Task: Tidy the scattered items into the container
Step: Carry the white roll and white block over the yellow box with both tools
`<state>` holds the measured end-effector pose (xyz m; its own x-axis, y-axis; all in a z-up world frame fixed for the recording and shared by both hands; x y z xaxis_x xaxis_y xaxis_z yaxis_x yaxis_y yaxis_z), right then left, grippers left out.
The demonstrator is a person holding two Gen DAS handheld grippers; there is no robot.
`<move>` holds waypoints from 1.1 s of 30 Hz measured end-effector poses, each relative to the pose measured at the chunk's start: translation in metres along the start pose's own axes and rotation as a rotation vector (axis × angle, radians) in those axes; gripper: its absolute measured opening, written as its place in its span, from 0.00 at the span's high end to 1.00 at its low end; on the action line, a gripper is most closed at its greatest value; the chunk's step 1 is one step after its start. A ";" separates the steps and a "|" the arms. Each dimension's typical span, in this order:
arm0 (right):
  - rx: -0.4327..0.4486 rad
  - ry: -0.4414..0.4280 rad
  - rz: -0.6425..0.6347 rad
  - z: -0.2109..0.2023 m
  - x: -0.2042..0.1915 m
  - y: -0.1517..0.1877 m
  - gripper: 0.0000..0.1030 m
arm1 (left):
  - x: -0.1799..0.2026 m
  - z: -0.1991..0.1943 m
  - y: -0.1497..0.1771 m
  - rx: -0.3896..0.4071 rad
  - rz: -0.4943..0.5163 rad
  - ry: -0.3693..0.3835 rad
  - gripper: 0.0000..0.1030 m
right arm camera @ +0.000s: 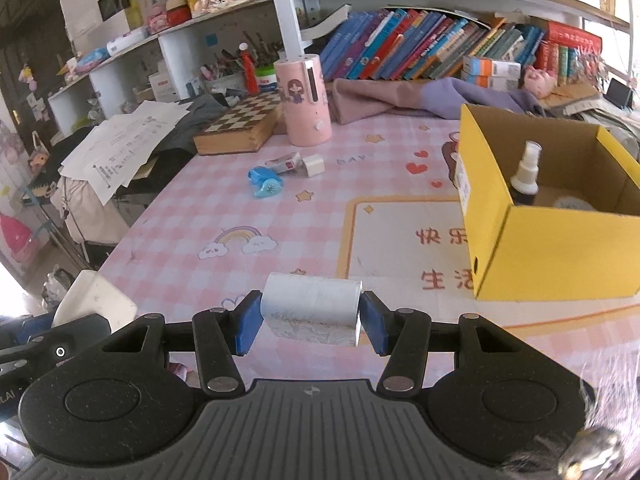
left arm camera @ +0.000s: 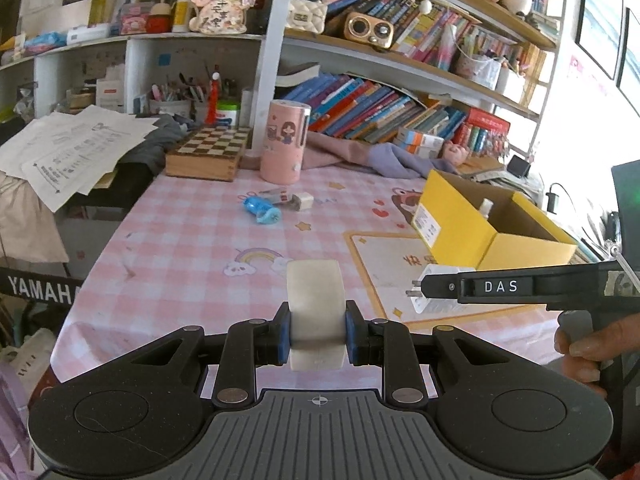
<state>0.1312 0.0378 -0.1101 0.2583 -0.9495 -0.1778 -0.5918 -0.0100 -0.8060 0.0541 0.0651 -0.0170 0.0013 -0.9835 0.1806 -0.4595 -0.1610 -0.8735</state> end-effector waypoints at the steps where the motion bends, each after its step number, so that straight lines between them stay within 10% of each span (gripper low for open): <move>1: -0.001 0.003 0.002 -0.002 0.002 0.002 0.51 | 0.002 0.000 0.001 -0.002 0.001 0.004 0.76; 33: 0.005 0.286 0.173 -0.071 0.107 0.045 0.51 | 0.106 0.038 0.024 -0.121 0.143 0.327 0.76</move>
Point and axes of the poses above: each gripper's, at about its wrist camera, not at the fingertips, and z roughly the way its jaws point, x to its right, y to its underside, the point moved 8 cm from there along z, roughly the way its jaws point, and after that the axes turned 7 degrees about x, right-handed, at the moved point
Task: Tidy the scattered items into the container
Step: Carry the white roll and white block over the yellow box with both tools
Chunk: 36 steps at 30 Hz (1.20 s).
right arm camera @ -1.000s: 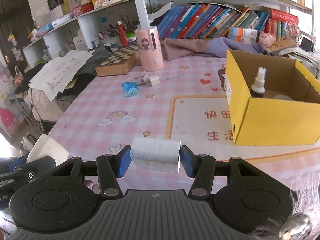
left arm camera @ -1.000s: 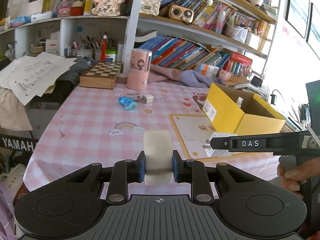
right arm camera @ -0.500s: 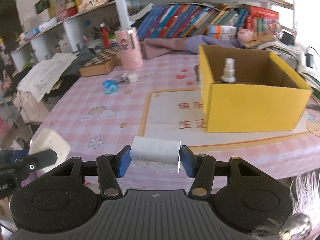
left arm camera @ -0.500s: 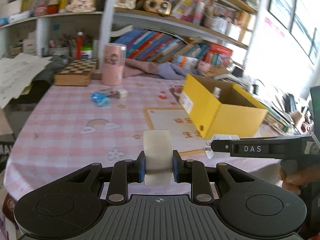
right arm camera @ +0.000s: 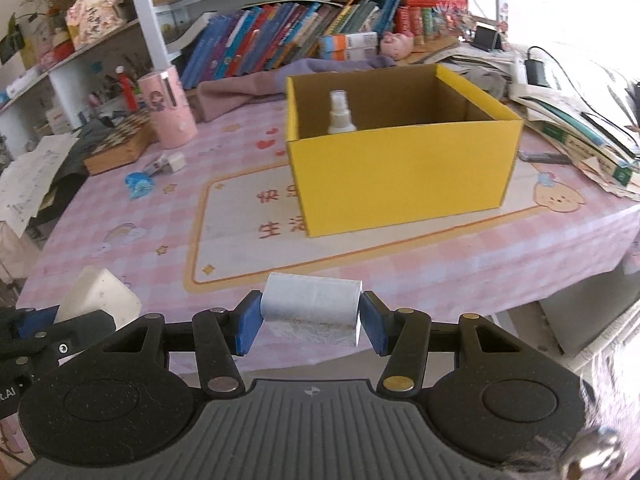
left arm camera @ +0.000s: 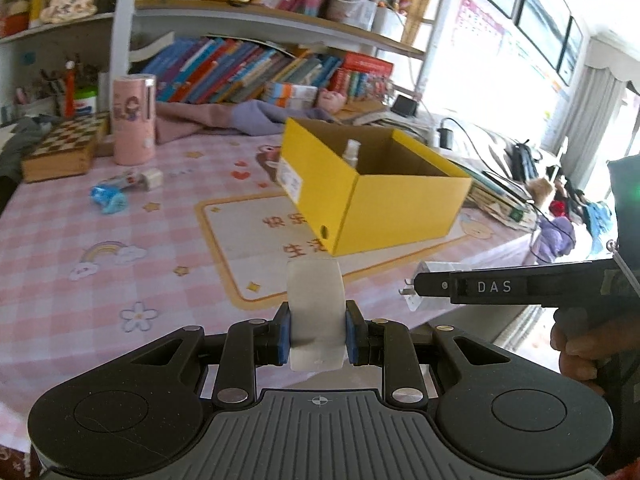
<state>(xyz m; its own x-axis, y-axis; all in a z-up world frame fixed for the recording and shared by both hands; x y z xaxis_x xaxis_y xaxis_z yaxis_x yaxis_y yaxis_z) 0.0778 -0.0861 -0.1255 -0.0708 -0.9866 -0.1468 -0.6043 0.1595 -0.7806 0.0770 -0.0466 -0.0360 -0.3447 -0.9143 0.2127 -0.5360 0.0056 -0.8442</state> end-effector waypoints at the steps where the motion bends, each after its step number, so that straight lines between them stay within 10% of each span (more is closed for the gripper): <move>1: -0.001 0.008 0.003 -0.001 0.003 0.000 0.51 | 0.002 0.001 0.000 -0.002 0.002 0.006 0.76; 36: 0.024 0.159 0.099 0.005 0.078 -0.021 0.51 | 0.053 0.065 -0.026 -0.025 0.095 0.167 0.76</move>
Point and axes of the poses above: each gripper's, at about its wrist camera, not at the fingertips, and z roughly the way its jaws point, x to its right, y to its underside, the point moved 8 cm from there along z, roughly the way its jaws point, and after that the axes turned 7 degrees about x, right-handed, at the moved point
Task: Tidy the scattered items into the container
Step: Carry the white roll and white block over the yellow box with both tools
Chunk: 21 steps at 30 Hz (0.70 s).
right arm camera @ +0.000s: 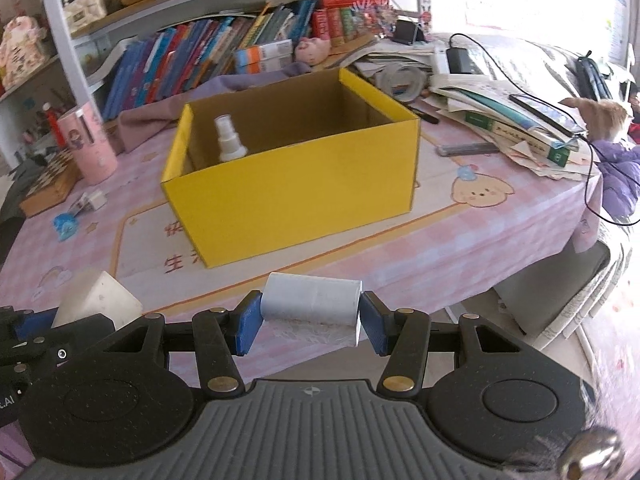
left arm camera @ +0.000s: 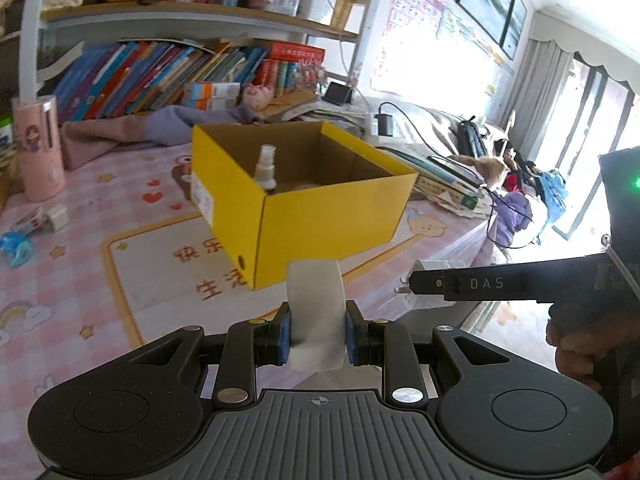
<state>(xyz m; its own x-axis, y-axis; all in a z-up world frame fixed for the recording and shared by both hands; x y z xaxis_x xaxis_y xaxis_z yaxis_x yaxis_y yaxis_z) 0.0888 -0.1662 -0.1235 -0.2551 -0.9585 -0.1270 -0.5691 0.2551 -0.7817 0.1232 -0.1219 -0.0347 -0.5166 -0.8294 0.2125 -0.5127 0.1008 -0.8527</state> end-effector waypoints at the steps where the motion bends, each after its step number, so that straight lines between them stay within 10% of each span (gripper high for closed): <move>1: 0.005 0.004 0.000 0.000 0.002 -0.002 0.51 | 0.001 0.002 -0.002 0.004 0.003 0.003 0.76; 21: 0.208 -0.041 -0.026 0.026 0.024 -0.089 0.51 | 0.018 0.049 -0.077 0.142 0.098 -0.003 0.76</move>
Point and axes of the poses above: each gripper's, at about its wrist camera, not at the fingertips, and z roughly the way its jaws point, x to its right, y to its underside, the point moved 8 cm from there along z, roughly the way its jaws point, and after that the axes turned 7 degrees about x, right-handed, at the moved point
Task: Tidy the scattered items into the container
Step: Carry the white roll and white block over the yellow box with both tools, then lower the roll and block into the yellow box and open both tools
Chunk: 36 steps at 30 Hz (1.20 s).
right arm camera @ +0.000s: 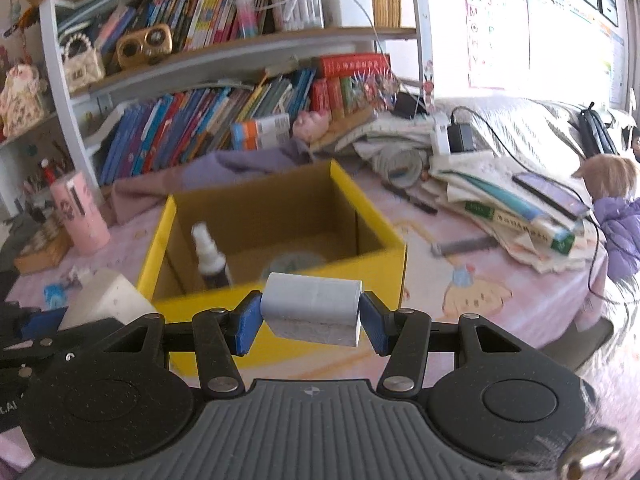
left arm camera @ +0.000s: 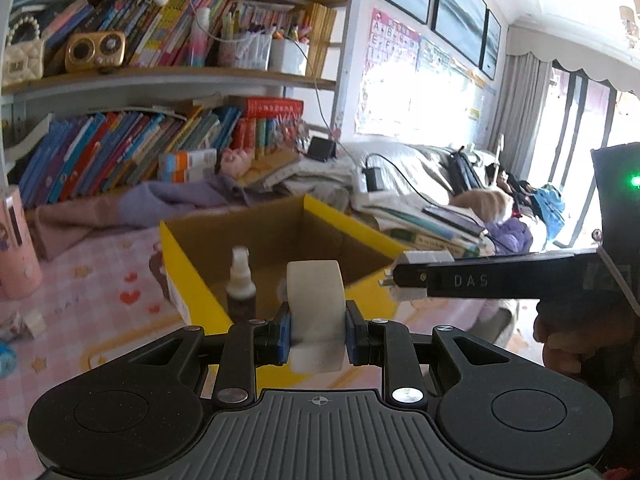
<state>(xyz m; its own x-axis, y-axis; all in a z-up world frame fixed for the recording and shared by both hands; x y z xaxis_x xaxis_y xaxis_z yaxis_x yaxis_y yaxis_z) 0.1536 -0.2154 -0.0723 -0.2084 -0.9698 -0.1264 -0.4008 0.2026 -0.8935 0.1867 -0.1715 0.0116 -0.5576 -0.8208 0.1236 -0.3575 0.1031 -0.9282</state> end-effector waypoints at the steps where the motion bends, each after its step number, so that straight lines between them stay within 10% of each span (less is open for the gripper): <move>1: 0.012 -0.007 -0.001 0.005 0.001 -0.007 0.51 | -0.001 0.004 -0.004 0.007 0.002 -0.008 0.77; 16: 0.023 -0.138 -0.113 0.090 0.008 -0.054 0.51 | -0.011 0.064 -0.023 0.010 0.023 -0.140 0.76; 36: -0.278 -0.310 -0.267 0.185 -0.011 -0.020 0.54 | -0.014 0.135 0.015 -0.294 0.093 -0.196 0.76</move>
<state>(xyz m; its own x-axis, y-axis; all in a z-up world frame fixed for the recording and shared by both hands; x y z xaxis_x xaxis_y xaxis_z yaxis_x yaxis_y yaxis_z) 0.3293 -0.2339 -0.1329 0.1924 -0.9789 -0.0688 -0.6357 -0.0709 -0.7687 0.2901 -0.2345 -0.0513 -0.4539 -0.8895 -0.0529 -0.5275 0.3161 -0.7885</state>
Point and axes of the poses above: each gripper's, at about its wrist camera, not at the fingertips, and z roughly the way its jaws point, x to its right, y to its underside, the point moved 8 cm from there along z, roughly the way its jaws point, and after that the axes turned 7 degrees about x, right-handed, at the moved point
